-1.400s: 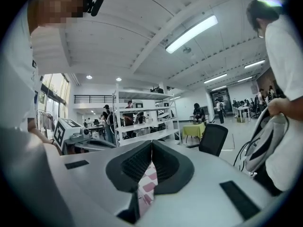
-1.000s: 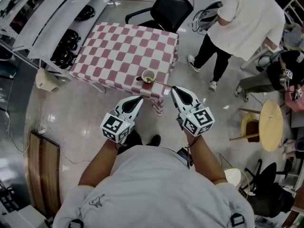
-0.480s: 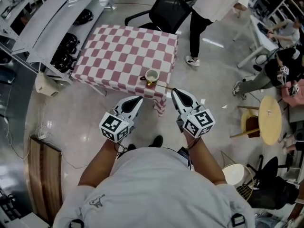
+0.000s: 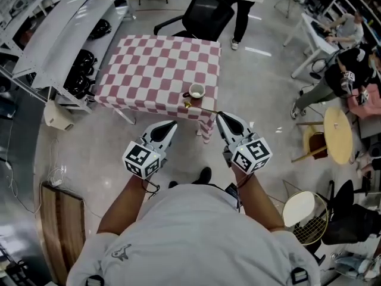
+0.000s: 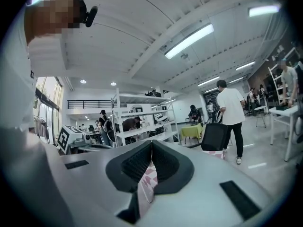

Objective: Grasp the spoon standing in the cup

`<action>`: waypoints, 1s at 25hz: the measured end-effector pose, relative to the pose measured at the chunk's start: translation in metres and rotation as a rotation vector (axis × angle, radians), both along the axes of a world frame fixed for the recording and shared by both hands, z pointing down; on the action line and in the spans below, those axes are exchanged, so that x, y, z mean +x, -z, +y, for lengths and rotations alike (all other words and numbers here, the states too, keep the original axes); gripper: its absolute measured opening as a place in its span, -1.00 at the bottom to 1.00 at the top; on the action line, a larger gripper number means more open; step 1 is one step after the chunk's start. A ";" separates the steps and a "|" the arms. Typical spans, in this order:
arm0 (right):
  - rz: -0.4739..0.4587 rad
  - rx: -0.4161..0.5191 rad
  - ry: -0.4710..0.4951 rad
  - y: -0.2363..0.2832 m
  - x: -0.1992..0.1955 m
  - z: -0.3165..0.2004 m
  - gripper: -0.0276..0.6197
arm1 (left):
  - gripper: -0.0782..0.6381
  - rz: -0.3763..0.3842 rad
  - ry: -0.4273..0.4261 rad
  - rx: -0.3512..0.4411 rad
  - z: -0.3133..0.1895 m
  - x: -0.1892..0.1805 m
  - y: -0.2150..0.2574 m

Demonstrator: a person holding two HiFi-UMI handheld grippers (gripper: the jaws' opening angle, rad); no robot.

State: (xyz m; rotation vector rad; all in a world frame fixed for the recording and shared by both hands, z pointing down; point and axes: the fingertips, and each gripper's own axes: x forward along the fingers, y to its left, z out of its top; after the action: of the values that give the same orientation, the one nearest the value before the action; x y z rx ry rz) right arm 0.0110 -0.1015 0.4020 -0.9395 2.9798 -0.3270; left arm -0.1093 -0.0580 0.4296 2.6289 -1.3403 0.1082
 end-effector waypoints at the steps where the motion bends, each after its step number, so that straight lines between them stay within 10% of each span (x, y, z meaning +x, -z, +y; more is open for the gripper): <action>1: -0.001 0.000 -0.005 0.004 0.002 0.003 -0.81 | -0.74 -0.002 -0.008 0.001 0.002 0.002 0.004; 12: 0.009 0.017 -0.057 -0.005 -0.037 0.084 -0.81 | -0.74 0.000 -0.078 0.014 0.062 -0.034 -0.010; 25: 0.003 0.009 0.000 -0.006 -0.001 0.115 -0.81 | -0.74 0.005 -0.067 0.021 0.076 0.014 -0.005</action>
State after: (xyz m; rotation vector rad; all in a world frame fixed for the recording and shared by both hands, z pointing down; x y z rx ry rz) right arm 0.0096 0.0135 0.4075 -0.9396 2.9815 -0.3116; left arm -0.0956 0.0175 0.4347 2.6907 -1.2584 0.0978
